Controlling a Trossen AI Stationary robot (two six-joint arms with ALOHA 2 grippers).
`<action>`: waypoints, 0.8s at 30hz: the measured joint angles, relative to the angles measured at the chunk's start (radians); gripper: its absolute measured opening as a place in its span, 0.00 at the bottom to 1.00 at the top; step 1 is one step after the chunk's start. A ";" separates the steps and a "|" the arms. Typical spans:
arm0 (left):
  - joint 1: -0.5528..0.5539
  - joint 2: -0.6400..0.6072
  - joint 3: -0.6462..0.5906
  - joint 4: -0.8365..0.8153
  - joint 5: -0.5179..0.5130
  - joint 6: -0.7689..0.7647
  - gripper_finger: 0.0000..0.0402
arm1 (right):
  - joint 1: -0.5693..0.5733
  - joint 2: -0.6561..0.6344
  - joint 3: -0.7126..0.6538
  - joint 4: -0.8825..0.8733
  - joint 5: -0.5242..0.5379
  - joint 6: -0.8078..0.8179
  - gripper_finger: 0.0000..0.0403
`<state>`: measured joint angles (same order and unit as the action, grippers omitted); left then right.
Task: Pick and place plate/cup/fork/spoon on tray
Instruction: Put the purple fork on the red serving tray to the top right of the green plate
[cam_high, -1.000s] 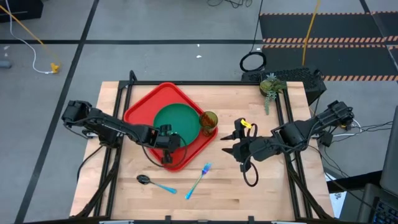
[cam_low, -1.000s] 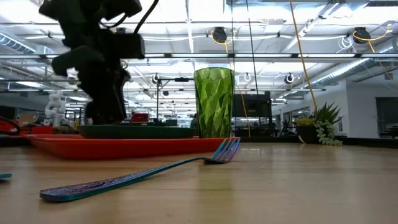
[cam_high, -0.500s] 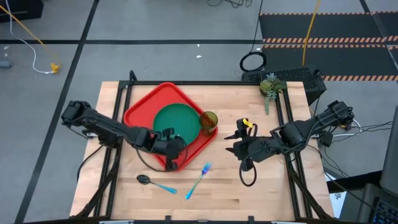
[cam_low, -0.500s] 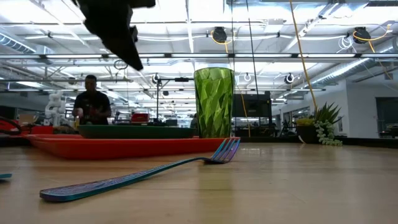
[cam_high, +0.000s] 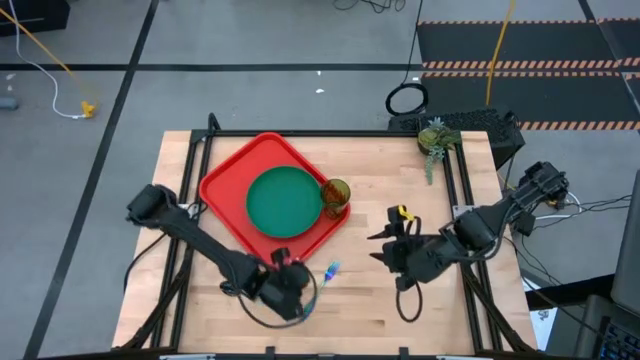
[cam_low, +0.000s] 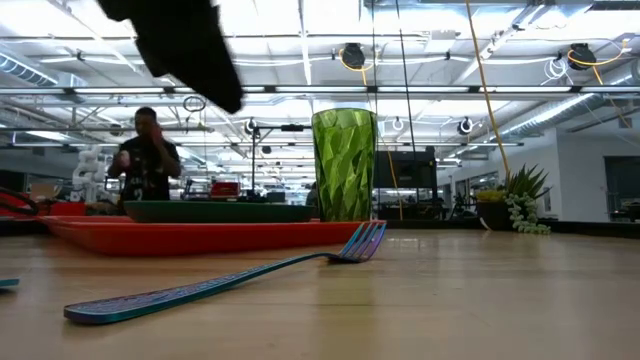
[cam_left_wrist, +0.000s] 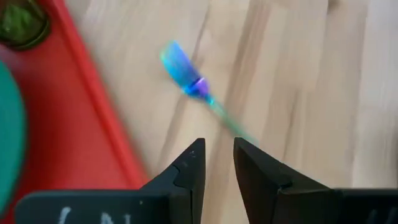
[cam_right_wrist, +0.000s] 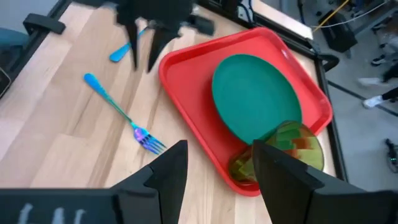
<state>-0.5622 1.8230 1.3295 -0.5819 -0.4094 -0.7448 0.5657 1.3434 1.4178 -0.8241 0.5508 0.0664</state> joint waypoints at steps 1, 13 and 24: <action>-0.006 0.027 0.028 -0.003 -0.024 -0.022 0.22 | 0.011 0.000 0.000 -0.004 0.006 0.008 0.42; 0.004 0.271 0.271 -0.006 -0.088 -0.277 0.22 | 0.113 0.000 0.000 -0.102 0.059 0.121 0.42; 0.010 0.334 0.305 -0.030 -0.127 -0.380 0.22 | 0.153 0.000 0.000 -0.102 0.059 0.134 0.42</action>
<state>-0.5518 2.1571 1.6344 -0.6122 -0.5362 -1.1243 0.7189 1.3434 1.4174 -0.9260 0.6097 0.2008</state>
